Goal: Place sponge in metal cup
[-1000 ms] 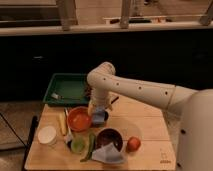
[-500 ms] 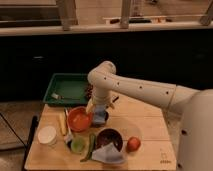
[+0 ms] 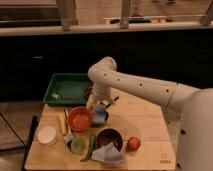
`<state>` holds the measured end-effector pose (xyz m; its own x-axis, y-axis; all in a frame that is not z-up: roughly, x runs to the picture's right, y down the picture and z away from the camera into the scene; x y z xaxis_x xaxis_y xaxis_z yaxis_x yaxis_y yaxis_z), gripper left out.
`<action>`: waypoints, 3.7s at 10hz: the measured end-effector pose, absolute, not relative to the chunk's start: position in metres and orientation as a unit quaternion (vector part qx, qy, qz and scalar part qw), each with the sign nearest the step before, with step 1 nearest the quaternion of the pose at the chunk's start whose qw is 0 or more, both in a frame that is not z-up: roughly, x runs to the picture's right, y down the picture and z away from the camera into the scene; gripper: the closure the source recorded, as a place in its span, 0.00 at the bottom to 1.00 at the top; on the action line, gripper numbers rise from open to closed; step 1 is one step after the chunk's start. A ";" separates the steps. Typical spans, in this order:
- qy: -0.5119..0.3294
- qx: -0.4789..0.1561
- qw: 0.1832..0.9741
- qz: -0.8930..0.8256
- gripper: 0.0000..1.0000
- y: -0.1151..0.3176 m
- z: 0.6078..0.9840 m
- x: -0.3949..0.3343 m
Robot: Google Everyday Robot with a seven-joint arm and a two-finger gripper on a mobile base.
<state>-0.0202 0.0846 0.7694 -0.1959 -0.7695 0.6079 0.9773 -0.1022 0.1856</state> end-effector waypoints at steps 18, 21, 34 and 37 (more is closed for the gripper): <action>-0.274 -0.182 0.614 -0.718 0.20 0.070 0.769 -0.020; -0.274 -0.182 0.614 -0.718 0.20 0.070 0.769 -0.020; -0.274 -0.182 0.614 -0.718 0.20 0.070 0.769 -0.020; -0.274 -0.182 0.614 -0.718 0.20 0.070 0.769 -0.020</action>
<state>-0.0197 0.0705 0.7689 -0.1799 -0.7816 0.5972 0.9808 -0.0958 0.1700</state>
